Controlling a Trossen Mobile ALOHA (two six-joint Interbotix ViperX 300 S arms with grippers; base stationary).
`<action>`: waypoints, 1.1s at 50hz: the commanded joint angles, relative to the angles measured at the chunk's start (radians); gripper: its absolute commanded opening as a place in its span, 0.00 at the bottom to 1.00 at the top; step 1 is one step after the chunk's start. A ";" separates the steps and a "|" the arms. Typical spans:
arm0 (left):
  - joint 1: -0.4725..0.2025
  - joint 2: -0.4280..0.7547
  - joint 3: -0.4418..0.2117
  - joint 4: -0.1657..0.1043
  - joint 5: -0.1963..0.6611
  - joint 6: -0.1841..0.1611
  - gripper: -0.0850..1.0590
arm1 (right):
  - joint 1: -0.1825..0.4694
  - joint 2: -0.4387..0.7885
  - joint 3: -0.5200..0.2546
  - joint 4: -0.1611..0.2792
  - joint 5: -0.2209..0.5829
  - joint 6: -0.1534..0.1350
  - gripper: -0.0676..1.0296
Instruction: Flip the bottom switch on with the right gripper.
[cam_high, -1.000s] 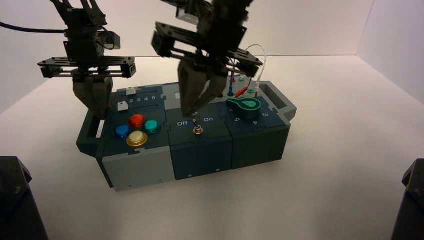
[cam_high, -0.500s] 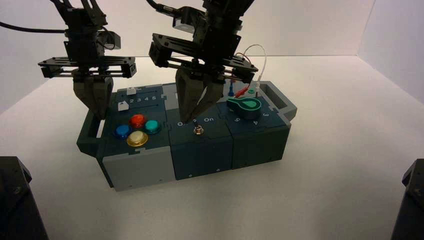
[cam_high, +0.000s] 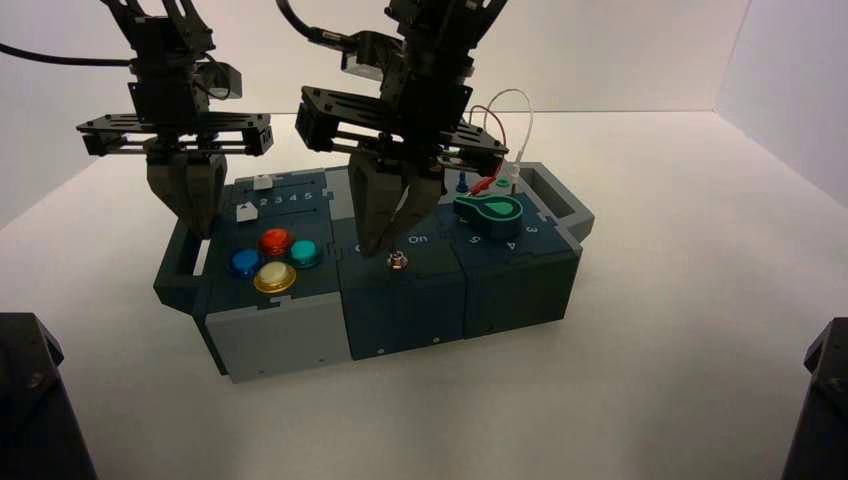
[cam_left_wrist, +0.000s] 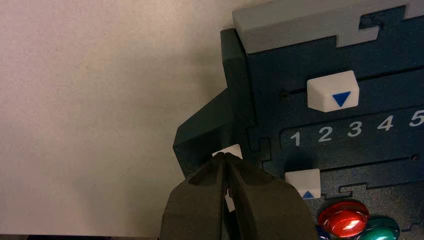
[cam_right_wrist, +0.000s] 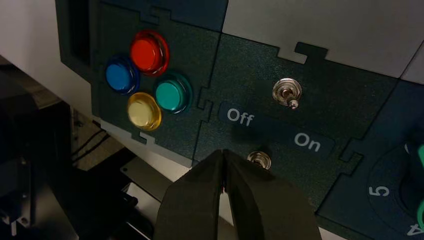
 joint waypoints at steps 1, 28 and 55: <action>-0.014 0.097 -0.005 0.006 -0.087 0.072 0.05 | -0.008 -0.015 -0.014 0.000 -0.008 -0.002 0.04; -0.014 0.097 -0.009 0.009 -0.087 0.075 0.05 | -0.049 -0.015 0.026 -0.017 -0.014 -0.002 0.04; -0.012 0.114 -0.023 0.009 -0.089 0.087 0.05 | -0.103 -0.038 0.057 -0.044 -0.015 -0.002 0.04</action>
